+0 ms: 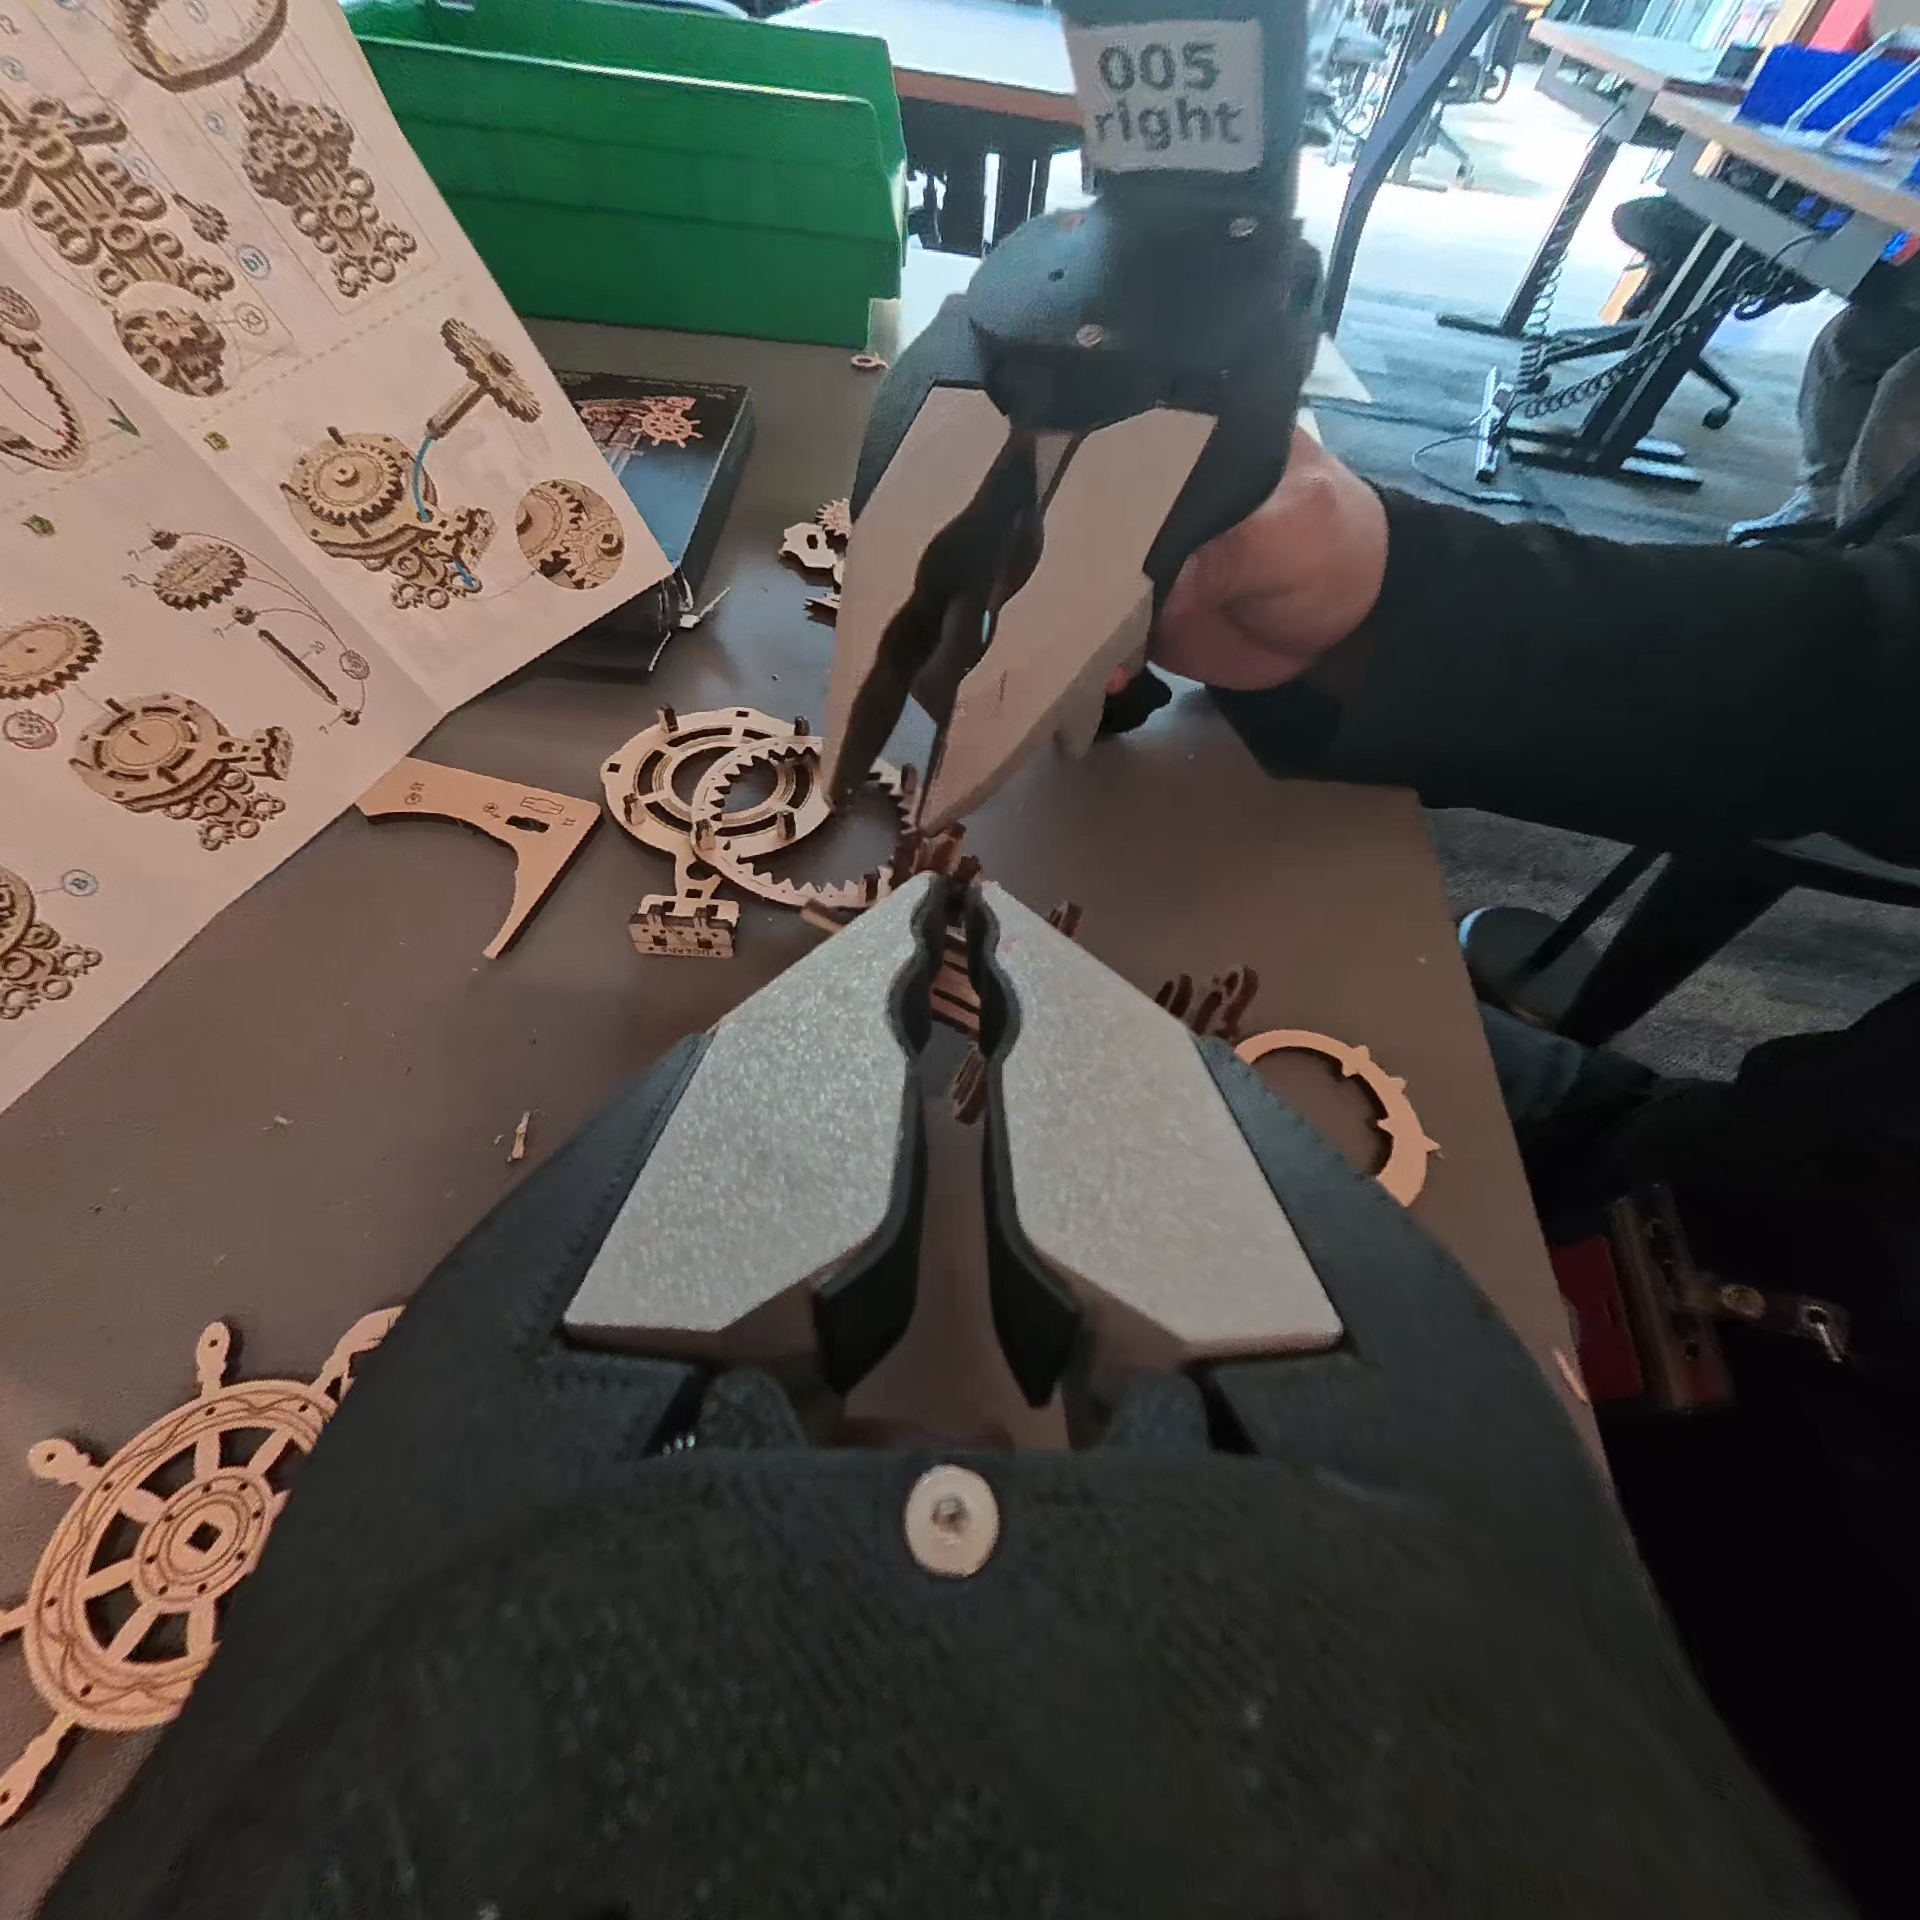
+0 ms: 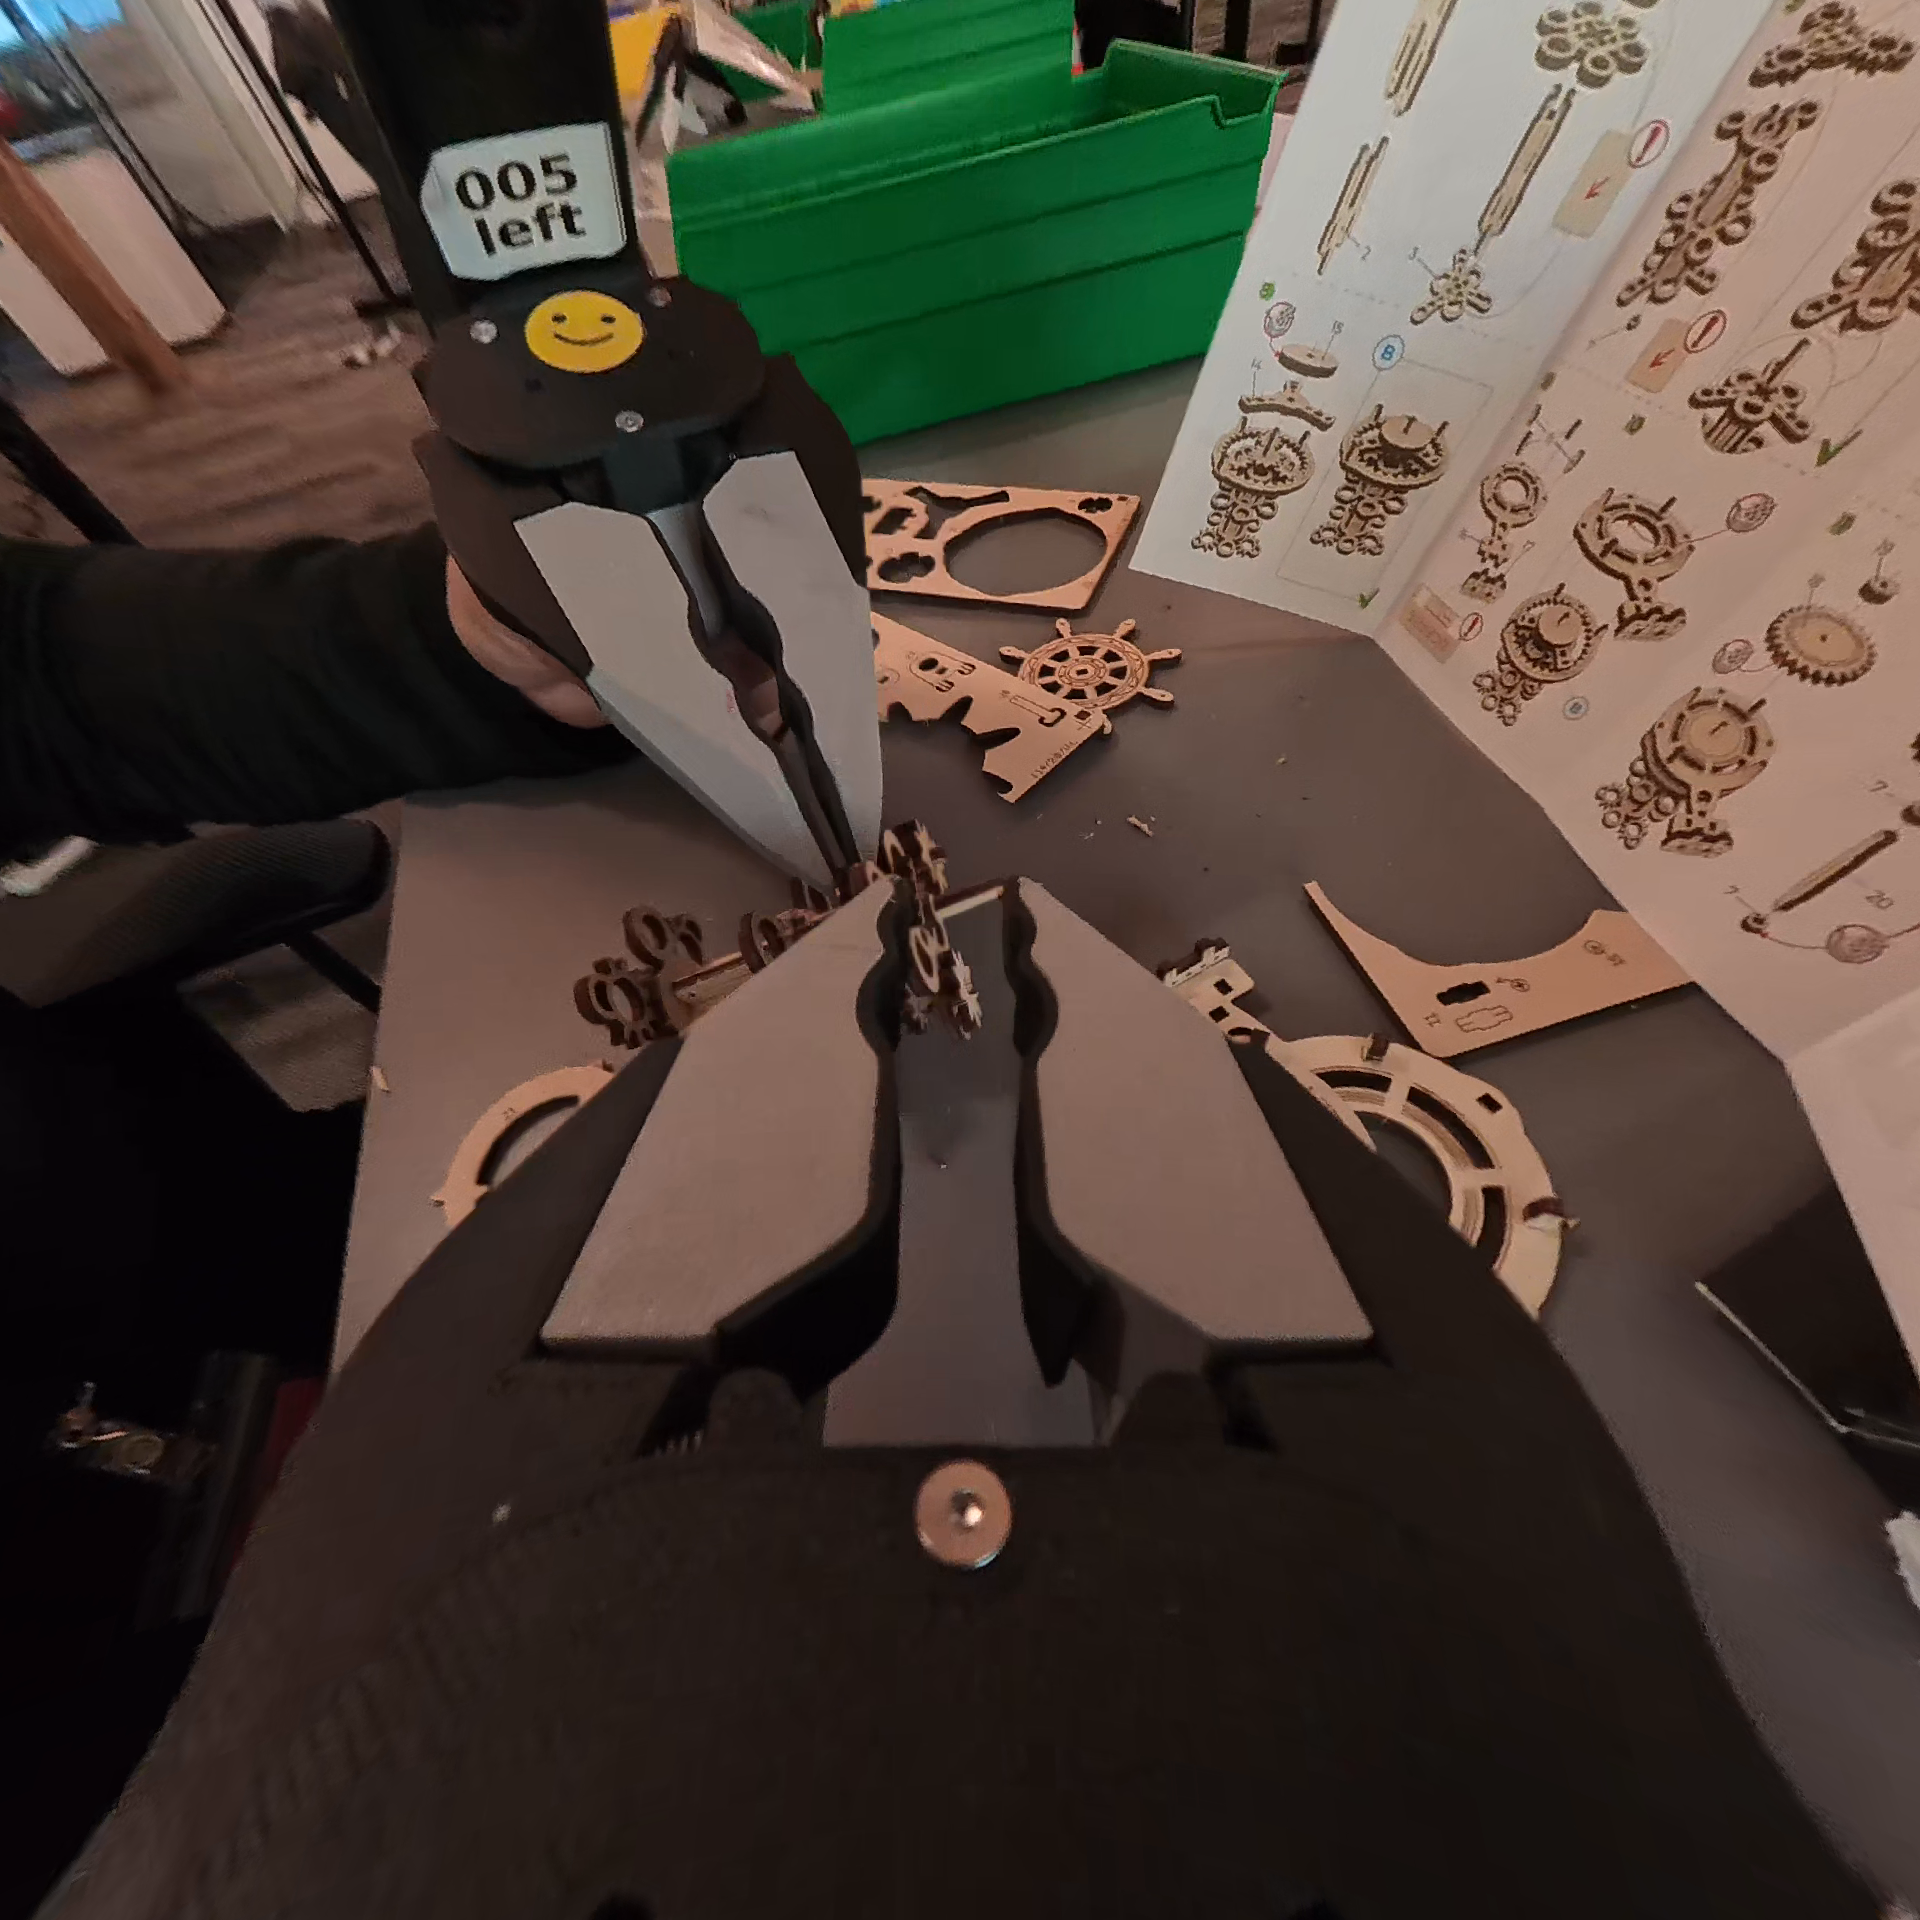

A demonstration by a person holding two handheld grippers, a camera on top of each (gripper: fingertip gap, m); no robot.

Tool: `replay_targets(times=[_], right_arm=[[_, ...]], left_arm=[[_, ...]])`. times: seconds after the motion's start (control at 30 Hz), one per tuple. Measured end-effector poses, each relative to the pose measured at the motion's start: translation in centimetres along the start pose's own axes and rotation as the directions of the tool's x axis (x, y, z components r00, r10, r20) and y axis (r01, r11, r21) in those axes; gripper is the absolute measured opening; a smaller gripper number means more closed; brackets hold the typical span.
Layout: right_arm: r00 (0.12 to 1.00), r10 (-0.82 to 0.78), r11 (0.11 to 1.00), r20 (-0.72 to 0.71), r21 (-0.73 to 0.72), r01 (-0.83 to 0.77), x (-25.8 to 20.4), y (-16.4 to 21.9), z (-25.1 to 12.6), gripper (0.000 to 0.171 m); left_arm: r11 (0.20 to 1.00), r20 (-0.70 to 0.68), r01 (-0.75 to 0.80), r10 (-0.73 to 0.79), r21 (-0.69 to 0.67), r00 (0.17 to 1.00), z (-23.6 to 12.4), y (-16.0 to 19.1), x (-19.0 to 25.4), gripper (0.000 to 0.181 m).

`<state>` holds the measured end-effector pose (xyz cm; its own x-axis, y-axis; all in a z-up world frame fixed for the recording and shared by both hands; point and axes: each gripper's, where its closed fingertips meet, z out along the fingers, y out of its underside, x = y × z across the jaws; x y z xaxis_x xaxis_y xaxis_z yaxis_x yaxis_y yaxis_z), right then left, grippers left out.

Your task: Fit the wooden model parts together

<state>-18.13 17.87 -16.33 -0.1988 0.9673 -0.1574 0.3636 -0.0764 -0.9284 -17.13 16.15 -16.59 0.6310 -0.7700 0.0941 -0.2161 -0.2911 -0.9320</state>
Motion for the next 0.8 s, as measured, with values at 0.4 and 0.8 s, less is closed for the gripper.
replay_targets(times=[0.4,0.8], right_arm=[[0.978,-0.067,0.981,0.198,0.192,0.029,-4.0,-3.2,-2.1,0.001],[0.936,-0.348,0.933,0.050,0.120,0.340,-7.5,-6.0,-6.2,0.034]], left_arm=[[0.936,0.043,-0.312,0.310,0.165,0.950,-1.7,-3.0,2.4,0.000],[0.680,0.124,-0.551,0.570,0.483,0.812,-5.2,-6.8,5.8,0.000]])
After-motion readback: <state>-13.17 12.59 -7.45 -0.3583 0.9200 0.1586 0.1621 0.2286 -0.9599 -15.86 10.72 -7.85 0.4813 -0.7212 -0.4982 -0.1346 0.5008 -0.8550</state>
